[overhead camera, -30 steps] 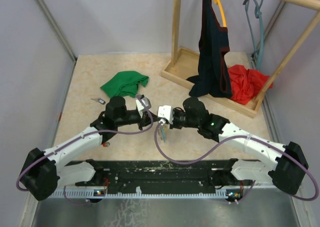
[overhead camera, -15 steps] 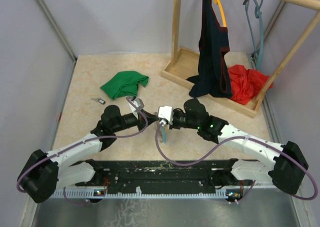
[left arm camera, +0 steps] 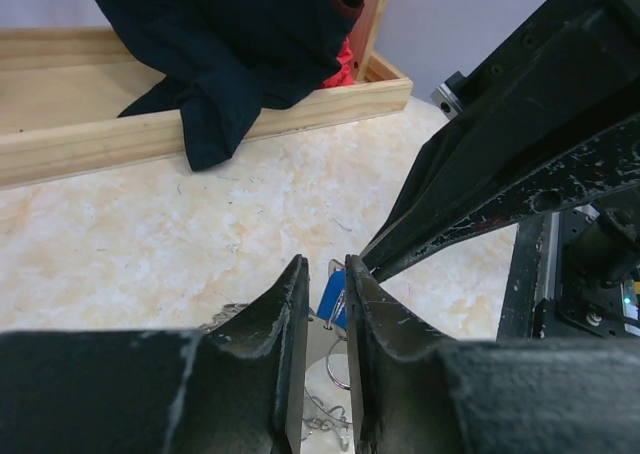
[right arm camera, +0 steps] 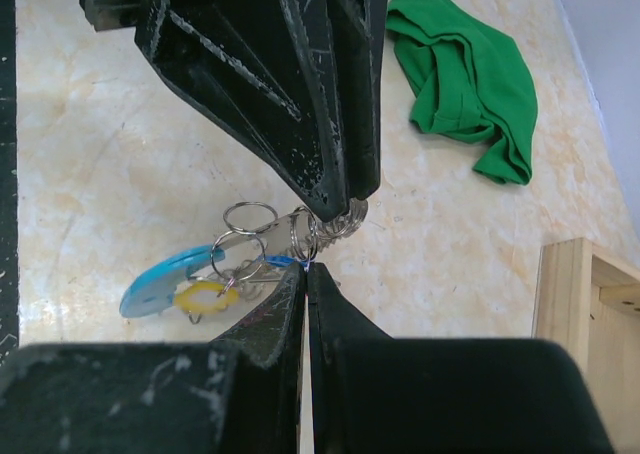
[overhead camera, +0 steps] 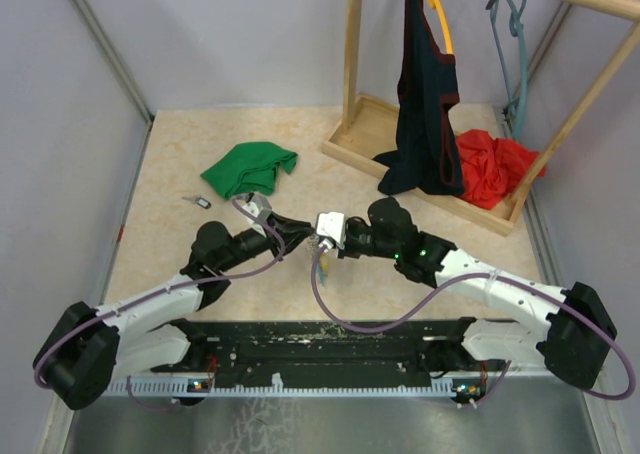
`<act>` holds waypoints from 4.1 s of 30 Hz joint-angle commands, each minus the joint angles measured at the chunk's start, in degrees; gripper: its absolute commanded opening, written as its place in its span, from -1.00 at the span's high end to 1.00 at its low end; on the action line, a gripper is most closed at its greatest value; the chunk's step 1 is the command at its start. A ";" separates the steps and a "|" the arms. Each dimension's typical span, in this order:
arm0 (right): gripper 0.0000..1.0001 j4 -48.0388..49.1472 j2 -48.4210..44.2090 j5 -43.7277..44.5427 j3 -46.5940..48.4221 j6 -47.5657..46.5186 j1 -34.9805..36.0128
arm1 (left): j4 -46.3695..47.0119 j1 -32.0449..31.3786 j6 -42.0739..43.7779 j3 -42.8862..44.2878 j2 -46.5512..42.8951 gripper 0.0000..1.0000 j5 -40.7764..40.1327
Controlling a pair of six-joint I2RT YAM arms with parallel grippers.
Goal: Put the keys on the keyring
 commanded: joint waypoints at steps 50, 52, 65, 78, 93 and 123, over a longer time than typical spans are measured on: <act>1.00 -10.94 -0.61 -3.24 9.76 -6.01 0.72 | -39.92 1.58 41.84 20.90 5.09 0.64 23.51; 1.00 -11.50 -0.73 -3.04 10.05 -5.96 0.72 | -40.64 1.31 41.70 21.28 4.95 0.94 22.44; 1.00 -8.55 -3.71 2.84 4.90 -2.15 0.73 | -30.96 1.11 22.44 19.58 -0.16 0.99 12.76; 1.00 -0.20 0.03 -2.53 1.91 -1.10 -0.38 | -23.04 1.11 4.45 19.18 1.25 0.99 4.26; 1.00 -0.48 2.22 -10.49 6.11 -3.96 -8.60 | -20.59 3.82 3.33 18.66 3.80 0.73 5.08; 1.00 -9.43 5.03 -14.63 14.35 -11.28 -8.64 | -68.69 5.95 48.79 43.10 19.55 0.06 32.71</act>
